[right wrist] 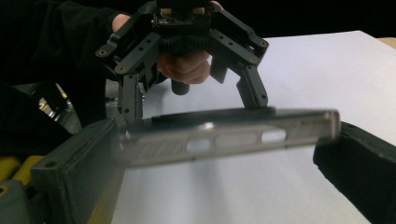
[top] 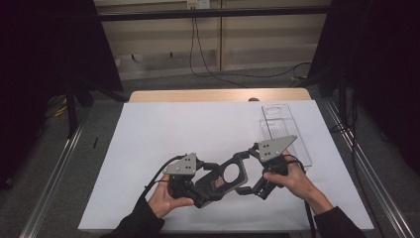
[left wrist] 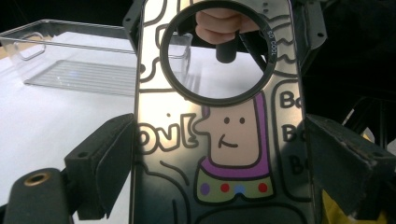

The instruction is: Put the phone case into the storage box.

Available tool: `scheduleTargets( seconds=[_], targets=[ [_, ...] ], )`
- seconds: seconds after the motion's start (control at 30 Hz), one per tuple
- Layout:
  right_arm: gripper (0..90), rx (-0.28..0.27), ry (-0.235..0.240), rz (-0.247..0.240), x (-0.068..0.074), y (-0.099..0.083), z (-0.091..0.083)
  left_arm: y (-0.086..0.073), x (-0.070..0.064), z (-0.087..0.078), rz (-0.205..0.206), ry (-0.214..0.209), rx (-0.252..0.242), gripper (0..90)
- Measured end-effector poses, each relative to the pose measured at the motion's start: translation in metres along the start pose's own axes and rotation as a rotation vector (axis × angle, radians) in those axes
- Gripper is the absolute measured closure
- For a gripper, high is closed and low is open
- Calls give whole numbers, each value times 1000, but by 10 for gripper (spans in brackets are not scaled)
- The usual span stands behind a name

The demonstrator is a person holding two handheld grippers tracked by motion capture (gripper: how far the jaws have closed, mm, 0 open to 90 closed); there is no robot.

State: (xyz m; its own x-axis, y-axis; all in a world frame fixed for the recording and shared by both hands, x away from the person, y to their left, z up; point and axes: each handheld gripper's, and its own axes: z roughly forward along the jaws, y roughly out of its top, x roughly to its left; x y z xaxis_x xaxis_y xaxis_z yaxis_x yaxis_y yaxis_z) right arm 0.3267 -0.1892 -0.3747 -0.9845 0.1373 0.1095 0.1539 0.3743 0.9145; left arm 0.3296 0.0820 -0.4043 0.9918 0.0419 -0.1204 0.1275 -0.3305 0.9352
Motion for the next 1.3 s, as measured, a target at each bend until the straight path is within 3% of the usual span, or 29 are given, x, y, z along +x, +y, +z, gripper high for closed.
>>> scheduleTargets(
  seconds=[0.23, 0.73, 1.3],
  targets=[
    [24, 21, 52, -50, 0, 4, 1, -1, -1, 2, -1, -16, 18, 123],
    [101, 73, 87, -25, -3, 1, 10, -4, 1, 6, -6, -51, 41, 123],
    [114, 86, 98, 25, -6, 1, 9, -5, 2, 7, -11, -36, 31, 121]
  ],
)
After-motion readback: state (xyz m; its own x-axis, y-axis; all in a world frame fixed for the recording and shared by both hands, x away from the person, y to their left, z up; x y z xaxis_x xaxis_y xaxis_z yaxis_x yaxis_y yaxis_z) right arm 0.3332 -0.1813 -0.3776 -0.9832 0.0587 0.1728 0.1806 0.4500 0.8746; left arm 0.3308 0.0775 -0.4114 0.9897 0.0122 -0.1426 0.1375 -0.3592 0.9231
